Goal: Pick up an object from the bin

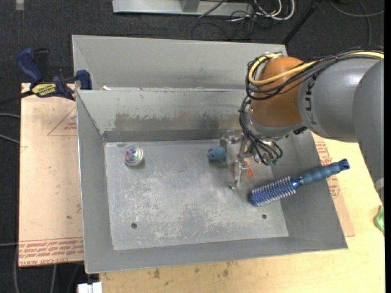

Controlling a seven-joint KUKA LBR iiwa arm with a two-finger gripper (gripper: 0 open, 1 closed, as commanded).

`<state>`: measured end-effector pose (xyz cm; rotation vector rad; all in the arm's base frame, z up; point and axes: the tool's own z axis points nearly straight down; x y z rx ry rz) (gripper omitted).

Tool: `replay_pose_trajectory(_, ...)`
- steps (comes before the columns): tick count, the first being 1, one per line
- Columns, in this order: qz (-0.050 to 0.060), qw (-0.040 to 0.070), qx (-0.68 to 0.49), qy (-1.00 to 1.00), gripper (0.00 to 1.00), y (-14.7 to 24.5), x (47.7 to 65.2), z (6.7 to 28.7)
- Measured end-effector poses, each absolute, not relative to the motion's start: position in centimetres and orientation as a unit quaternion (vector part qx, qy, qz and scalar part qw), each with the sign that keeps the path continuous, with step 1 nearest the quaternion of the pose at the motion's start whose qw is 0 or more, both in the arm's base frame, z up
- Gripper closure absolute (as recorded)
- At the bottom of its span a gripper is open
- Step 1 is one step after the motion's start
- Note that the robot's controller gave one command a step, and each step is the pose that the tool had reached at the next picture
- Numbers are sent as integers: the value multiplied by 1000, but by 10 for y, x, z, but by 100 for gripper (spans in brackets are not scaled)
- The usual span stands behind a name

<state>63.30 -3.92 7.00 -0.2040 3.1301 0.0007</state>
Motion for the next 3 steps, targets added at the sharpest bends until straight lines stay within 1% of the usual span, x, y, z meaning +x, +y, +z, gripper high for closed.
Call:
replay_pose_trajectory(1,1,2,-65,998,100,-39,633,71)
replay_pose_trajectory(2,0,5,-107,994,100,-29,597,183)
replay_pose_trajectory(3,-1,8,-107,994,100,-40,632,267)
